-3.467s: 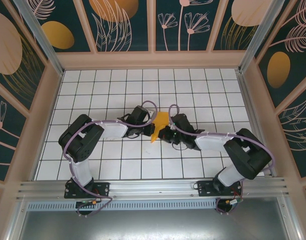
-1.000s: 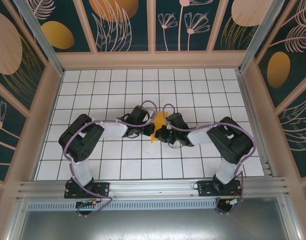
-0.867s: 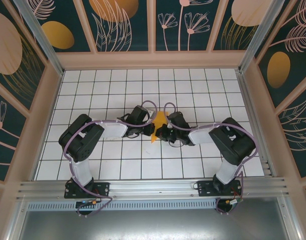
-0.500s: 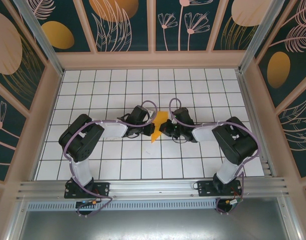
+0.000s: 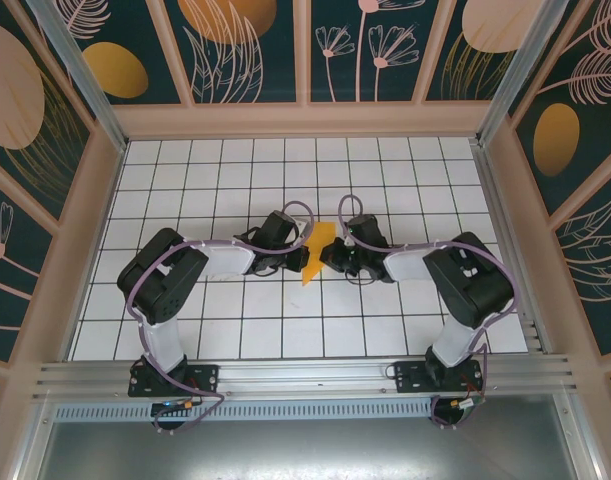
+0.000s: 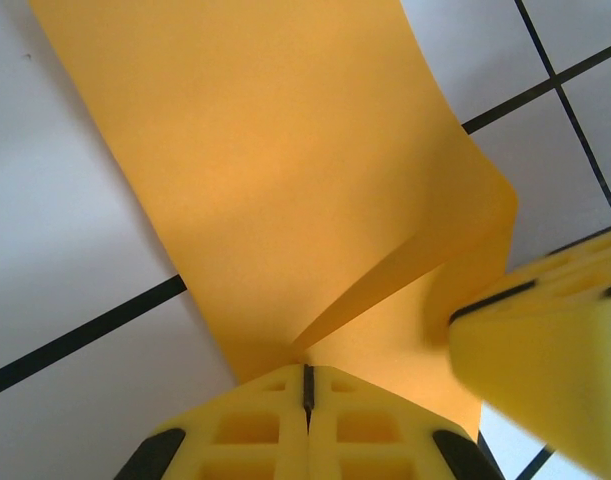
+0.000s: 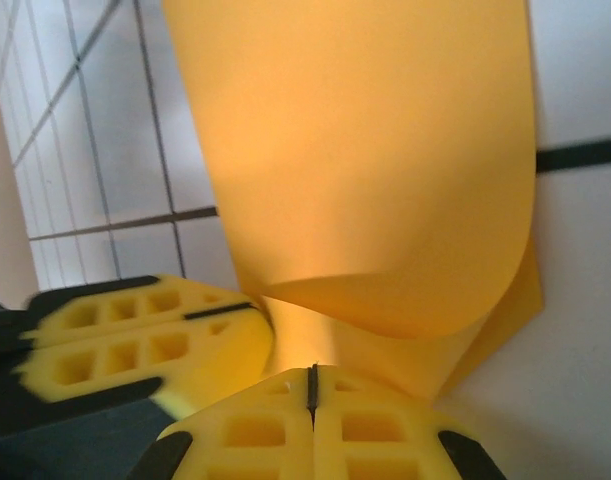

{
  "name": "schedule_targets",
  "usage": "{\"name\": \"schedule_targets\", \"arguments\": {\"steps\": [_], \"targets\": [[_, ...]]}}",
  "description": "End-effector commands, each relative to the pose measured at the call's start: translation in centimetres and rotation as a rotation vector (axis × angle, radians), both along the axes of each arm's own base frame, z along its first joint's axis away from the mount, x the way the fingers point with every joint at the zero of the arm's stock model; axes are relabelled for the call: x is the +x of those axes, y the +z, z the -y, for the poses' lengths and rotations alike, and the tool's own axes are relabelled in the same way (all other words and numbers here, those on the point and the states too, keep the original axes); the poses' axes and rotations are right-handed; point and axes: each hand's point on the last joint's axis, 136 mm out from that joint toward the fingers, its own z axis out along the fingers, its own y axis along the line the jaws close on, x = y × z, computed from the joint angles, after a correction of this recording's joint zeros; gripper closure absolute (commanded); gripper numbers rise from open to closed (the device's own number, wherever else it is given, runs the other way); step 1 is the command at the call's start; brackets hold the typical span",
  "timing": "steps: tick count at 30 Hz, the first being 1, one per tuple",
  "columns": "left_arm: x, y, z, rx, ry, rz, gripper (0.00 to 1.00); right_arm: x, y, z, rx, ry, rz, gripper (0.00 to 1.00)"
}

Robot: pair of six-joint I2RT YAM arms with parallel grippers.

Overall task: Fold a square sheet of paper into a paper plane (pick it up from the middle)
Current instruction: Third fold the triangle at the center of the table.

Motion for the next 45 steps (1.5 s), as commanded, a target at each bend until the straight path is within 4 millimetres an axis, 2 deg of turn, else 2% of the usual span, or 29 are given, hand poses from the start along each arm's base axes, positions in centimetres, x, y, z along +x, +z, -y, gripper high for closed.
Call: {"name": "schedule_targets", "arguments": {"steps": [1,3,7,14,17,21,24,31,39,42,45], "targets": [[-1.8,-3.1,-1.1,0.073,-0.017,-0.085,0.92,0.9,2.1,-0.3,0.026,0.026,0.061,0.97],[-1.8,-3.1,-1.1,0.072,-0.018,-0.086,0.92,1.6,1.7,0.5,0.038,0.011,0.049,0.97],[-1.8,-3.1,-1.1,0.073,-0.017,-0.087,0.92,1.6,0.7,0.3,0.046,0.016,0.023,0.97],[-1.8,-3.1,-1.2,0.076,-0.017,-0.086,0.92,1.0,-3.1,1.8,-0.044,-0.025,-0.049,0.98],[-1.8,-3.1,-1.2,0.074,-0.016,-0.086,0.92,1.1,-2.2,1.7,-0.027,-0.024,-0.037,0.97],[-1.8,-3.2,-1.2,0.077,-0.017,-0.087,0.92,2.1,1.1,1.5,0.002,-0.016,0.034,0.96],[-1.8,-3.2,-1.3,0.081,-0.016,-0.088,0.92,2.9,2.4,2.1,0.023,-0.027,0.06,0.96],[-1.8,-3.1,-1.2,0.078,-0.017,-0.086,0.92,3.0,1.3,2.0,0.057,-0.015,0.032,0.97],[-1.9,-3.2,-1.2,0.079,-0.017,-0.087,0.92,2.5,-2.8,3.4,-0.044,-0.064,-0.054,0.97],[-1.8,-3.2,-1.3,0.081,-0.016,-0.087,0.92,2.5,-2.6,3.4,-0.048,-0.061,-0.064,0.97],[-1.9,-3.3,-1.3,0.082,-0.018,-0.088,0.92,3.1,-0.1,2.9,-0.011,-0.047,-0.013,0.97]]}}
